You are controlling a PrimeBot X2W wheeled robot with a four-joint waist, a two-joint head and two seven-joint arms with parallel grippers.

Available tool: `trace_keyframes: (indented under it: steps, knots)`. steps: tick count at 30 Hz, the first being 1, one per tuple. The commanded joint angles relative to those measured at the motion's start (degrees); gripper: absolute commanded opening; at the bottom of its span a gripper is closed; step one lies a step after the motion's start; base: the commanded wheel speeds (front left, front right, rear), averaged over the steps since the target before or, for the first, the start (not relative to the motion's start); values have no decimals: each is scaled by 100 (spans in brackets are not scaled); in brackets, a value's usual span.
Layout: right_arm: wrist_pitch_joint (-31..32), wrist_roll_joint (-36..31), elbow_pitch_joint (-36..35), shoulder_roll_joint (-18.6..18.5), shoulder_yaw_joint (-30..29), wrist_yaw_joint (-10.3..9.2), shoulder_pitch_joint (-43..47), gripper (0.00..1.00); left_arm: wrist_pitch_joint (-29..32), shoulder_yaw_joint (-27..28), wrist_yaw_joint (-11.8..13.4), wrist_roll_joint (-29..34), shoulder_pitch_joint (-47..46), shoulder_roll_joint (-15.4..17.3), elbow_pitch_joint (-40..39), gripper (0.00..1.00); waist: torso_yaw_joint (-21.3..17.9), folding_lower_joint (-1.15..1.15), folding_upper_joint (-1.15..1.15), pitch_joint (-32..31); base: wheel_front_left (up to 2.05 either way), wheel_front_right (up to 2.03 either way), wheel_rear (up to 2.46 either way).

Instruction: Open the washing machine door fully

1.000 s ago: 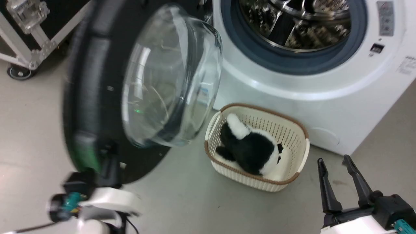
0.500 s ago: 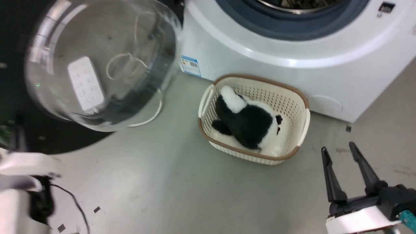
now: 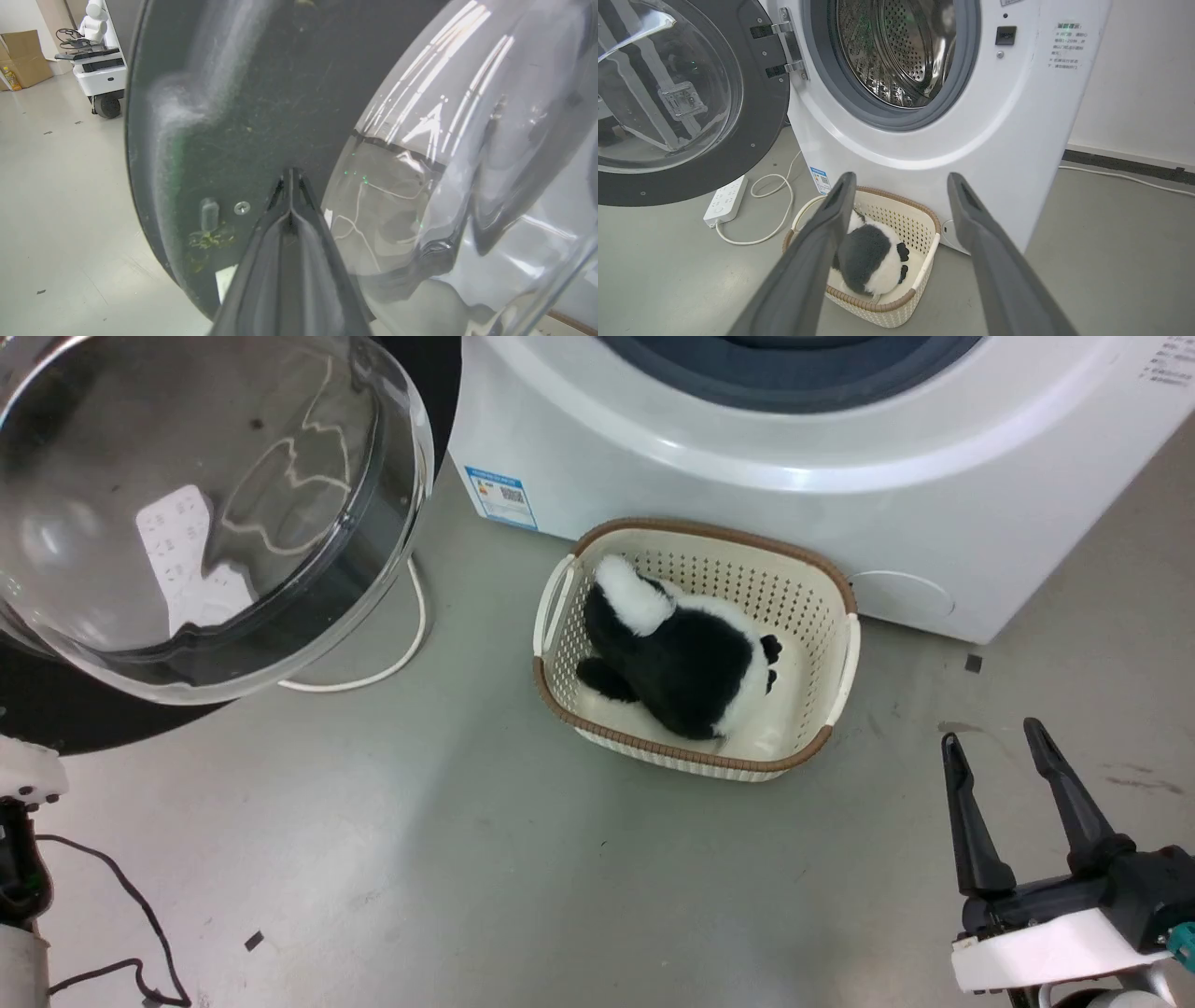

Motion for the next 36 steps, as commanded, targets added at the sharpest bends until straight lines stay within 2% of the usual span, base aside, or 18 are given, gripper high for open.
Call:
trace_keyframes:
  steps: [1, 10, 18, 24, 34, 35, 36]
  knots:
    - [-26, 5, -13, -5, -15, 5, -86, 100, -30, 45, -40, 109, -3, -12, -53, 0, -28, -1, 0, -77, 0, 0, 0]
    - [-26, -229, -41, 155, -186, 5, -74, 100, -31, -99, -181, 710, 455, -398, -1050, 0, -168, -1, 0, -604, 0, 0, 0]
    - [-26, -281, -14, 281, -367, 5, 49, 100, -31, -674, -264, 1109, 1142, -986, -2175, 0, -499, -1, 0, -1250, 0, 0, 0]
    - [-26, -320, -33, 323, -467, 5, 213, 100, -11, -1123, -175, 1282, 1736, -1368, -2680, 0, -809, -1, 0, -1638, 0, 0, 0]
    - [-26, -165, 20, 335, -412, 5, 520, 100, -26, -1639, 48, 1715, 2650, -1757, -2819, 0, -1301, -1, 0, -1935, 0, 0, 0]
    - [-26, -143, 23, 335, -422, 5, 556, 100, -27, -1702, 70, 1753, 2718, -1804, -2773, 28, -1333, -1, 0, -1942, 0, 0, 0]
    - [-26, -121, 28, 335, -430, 5, 590, 100, -27, -1768, 78, 1791, 2780, -1833, -2708, 98, -1363, -1, 0, -1949, 0, 0, 0]
